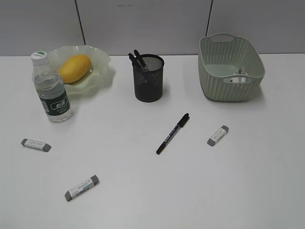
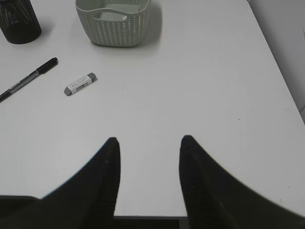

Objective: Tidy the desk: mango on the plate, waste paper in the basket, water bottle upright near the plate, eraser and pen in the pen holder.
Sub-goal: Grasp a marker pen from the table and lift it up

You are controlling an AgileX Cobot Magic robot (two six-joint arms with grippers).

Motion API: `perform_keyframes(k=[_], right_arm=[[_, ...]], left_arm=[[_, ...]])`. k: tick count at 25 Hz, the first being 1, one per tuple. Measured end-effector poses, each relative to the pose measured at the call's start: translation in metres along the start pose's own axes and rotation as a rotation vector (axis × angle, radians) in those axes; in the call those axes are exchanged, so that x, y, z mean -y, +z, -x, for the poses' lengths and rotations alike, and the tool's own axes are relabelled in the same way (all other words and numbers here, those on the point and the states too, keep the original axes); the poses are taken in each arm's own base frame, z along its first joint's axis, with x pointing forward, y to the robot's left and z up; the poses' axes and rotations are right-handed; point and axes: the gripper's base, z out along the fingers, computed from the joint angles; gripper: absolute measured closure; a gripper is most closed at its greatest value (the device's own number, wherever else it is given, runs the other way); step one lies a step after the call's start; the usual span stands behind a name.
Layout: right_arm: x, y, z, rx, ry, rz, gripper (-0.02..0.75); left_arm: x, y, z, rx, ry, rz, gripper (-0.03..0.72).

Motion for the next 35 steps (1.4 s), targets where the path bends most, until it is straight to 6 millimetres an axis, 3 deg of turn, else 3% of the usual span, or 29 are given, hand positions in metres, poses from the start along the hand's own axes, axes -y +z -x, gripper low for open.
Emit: perform_keyframes(k=[7, 13, 16, 24, 35], right_arm=[[0.000, 0.000, 0.000, 0.000, 0.000, 0.000, 0.400], [0.000, 0.000, 0.000, 0.000, 0.001, 0.001, 0.400], [0.000, 0.000, 0.000, 0.000, 0.001, 0.001, 0.401], [0.000, 0.000, 0.000, 0.000, 0.001, 0.001, 0.401], [0.000, 0.000, 0.000, 0.000, 0.001, 0.001, 0.401]], left_arm=[[0.001, -0.011, -0.008, 0.082, -0.009, -0.032, 0.270], [0.002, -0.012, -0.008, 0.085, -0.018, -0.040, 0.103], [0.002, -0.012, -0.008, 0.085, -0.020, -0.041, 0.074], [0.002, -0.012, -0.008, 0.086, -0.020, -0.041, 0.139], [0.002, -0.012, -0.008, 0.086, -0.021, -0.042, 0.166]])
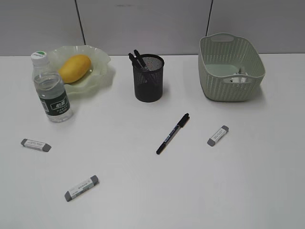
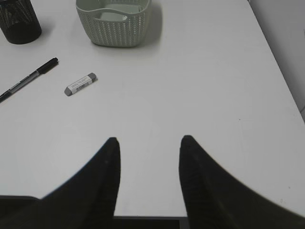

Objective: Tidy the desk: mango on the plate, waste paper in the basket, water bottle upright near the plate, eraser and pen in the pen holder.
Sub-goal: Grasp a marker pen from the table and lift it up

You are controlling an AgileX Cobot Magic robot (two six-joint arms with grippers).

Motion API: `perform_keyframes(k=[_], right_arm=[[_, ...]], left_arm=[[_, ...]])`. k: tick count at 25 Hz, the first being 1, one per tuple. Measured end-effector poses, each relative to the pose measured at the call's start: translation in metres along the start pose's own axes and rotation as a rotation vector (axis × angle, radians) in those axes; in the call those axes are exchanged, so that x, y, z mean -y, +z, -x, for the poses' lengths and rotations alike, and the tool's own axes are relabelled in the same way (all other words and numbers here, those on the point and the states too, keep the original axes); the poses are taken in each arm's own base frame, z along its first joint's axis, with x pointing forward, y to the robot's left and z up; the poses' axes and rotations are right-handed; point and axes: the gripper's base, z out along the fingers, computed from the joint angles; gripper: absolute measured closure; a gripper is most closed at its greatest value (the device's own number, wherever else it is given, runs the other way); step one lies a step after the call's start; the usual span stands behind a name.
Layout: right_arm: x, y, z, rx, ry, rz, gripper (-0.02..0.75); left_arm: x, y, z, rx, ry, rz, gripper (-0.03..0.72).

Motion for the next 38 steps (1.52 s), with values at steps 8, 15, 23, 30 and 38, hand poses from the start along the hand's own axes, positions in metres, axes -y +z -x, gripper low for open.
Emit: perform_keyframes(k=[8, 15, 23, 30, 38], right_arm=[[0.000, 0.001, 0.000, -0.003, 0.002, 0.005, 0.402], [0.003, 0.035, 0.036, -0.266, 0.125, 0.008, 0.402], [0.005, 0.096, 0.099, -0.547, 0.240, 0.023, 0.390], [0.009, 0.150, 0.143, -0.707, 0.352, -0.017, 0.162], [-0.040, 0.220, 0.151, -0.858, 0.455, 0.011, 0.155]], left_arm=[[0.000, 0.000, 0.000, 0.000, 0.000, 0.000, 0.185], [0.000, 0.000, 0.000, 0.000, 0.000, 0.000, 0.186], [0.000, 0.000, 0.000, 0.000, 0.000, 0.000, 0.190], [0.000, 0.000, 0.000, 0.000, -0.001, -0.001, 0.190], [0.000, 0.000, 0.000, 0.000, -0.001, -0.002, 0.190]])
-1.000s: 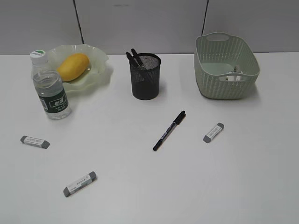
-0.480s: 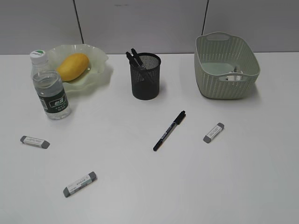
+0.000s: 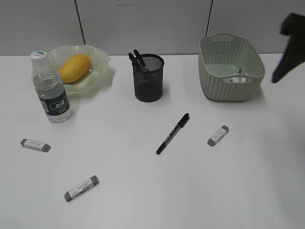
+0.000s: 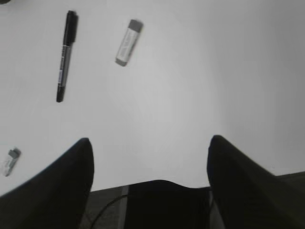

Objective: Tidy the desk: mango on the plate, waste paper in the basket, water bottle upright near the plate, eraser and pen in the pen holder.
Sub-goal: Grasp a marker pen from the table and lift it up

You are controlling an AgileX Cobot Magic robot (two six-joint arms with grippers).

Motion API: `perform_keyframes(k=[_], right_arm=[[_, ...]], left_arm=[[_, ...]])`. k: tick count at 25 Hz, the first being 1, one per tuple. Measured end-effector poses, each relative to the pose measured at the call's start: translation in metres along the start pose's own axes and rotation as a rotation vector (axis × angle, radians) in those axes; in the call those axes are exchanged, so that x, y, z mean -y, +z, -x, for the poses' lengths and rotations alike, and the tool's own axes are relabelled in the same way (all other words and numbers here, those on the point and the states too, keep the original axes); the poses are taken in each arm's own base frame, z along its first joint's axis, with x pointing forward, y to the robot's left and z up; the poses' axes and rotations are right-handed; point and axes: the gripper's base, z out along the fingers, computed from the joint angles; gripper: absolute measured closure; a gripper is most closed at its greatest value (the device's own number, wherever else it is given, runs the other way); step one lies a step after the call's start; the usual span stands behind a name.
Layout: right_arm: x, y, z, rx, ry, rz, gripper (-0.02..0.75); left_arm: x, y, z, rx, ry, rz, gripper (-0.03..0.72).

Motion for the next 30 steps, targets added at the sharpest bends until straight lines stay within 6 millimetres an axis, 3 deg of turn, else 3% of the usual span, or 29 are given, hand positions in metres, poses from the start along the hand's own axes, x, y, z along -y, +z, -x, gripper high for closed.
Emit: perform_keyframes(k=[8, 14, 22, 30], right_arm=[[-0.083, 0.098, 0.012, -0.142, 0.020, -0.020, 0.155], [-0.127, 0.150, 0.021, -0.191, 0.003, -0.037, 0.155], [-0.133, 0.208, 0.022, -0.253, 0.040, -0.111, 0.155], [-0.142, 0.235, 0.035, -0.224, 0.019, -0.137, 0.155]], left_arm=[[0.000, 0.000, 0.000, 0.000, 0.000, 0.000, 0.190], [0.000, 0.000, 0.000, 0.000, 0.000, 0.000, 0.199], [0.000, 0.000, 0.000, 0.000, 0.000, 0.000, 0.207], [0.000, 0.000, 0.000, 0.000, 0.000, 0.000, 0.209]])
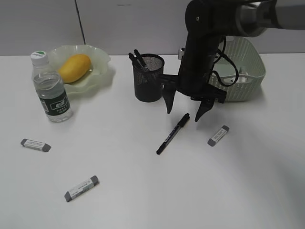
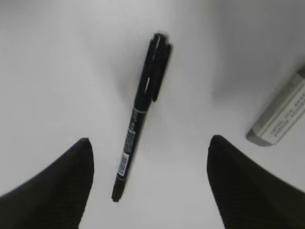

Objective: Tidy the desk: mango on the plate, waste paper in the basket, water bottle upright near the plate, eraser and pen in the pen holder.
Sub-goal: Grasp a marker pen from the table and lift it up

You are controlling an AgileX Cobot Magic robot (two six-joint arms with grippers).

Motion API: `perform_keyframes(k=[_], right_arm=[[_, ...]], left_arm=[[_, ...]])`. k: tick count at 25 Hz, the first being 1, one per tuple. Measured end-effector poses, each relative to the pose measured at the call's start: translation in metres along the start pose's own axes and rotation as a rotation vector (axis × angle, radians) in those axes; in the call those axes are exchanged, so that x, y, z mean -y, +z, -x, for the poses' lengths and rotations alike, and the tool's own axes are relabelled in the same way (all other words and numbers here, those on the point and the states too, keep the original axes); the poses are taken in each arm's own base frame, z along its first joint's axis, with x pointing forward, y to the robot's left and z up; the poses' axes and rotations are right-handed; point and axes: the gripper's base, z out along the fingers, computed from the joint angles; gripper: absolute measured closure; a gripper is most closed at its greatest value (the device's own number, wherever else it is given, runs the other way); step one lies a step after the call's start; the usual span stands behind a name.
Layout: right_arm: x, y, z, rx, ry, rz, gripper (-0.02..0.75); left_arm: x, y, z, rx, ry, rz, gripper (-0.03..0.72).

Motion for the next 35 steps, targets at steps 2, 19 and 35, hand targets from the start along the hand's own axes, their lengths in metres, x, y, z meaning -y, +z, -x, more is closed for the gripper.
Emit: perform_keyframes(k=[2, 19, 35], right_arm=[[-0.003, 0.006, 0.005, 0.005, -0.004, -0.005, 0.155], [-0.005, 0.049, 0.016, -0.029, 0.020, -0.084, 0.206], [-0.004, 0.050, 0.018, -0.011, 0.008, -0.094, 0.480]], left_arm=[[0.000, 0.000, 0.000, 0.000, 0.000, 0.000, 0.209], [0.000, 0.000, 0.000, 0.000, 0.000, 0.000, 0.216], [0.000, 0.000, 0.000, 0.000, 0.000, 0.000, 0.219]])
